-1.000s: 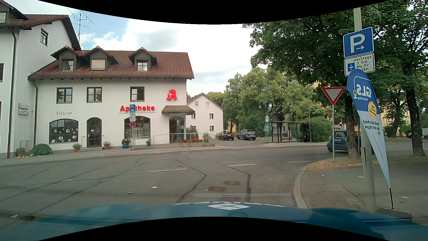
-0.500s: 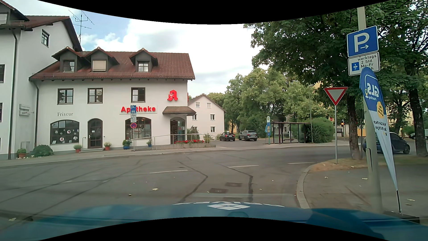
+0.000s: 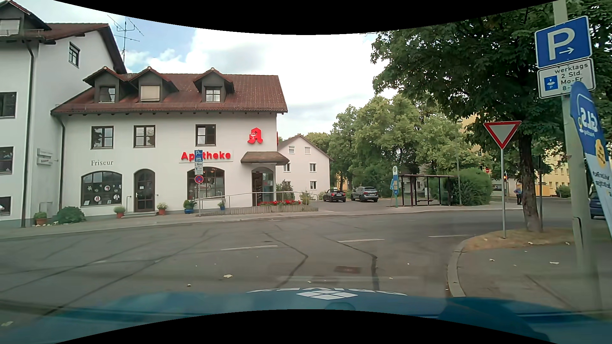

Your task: Follow the waypoints while adhering to traffic rules and regulations

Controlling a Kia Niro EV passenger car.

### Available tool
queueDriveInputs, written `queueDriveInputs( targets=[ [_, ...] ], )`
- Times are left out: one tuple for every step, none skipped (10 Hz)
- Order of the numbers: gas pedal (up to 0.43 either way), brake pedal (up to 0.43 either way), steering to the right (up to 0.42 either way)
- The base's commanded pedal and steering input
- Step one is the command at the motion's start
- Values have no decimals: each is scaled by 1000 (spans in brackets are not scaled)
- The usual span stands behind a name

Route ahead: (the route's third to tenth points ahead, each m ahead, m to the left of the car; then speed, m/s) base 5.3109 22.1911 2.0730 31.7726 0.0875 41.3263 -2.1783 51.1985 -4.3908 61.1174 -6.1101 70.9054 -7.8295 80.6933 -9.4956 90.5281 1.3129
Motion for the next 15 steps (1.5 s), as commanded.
queueDriveInputs(
  targets=[
    [287,0,-298],
    [260,0,-283],
    [177,0,-269],
    [67,0,-260],
    [0,0,-250],
    [0,0,-241],
    [0,0,-231],
    [0,0,-227],
    [0,0,-227],
    [0,0,-228],
    [0,0,-228],
    [0,0,-229],
    [0,0,-237],
    [0,37,-249],
    [0,73,-251]
  ],
)
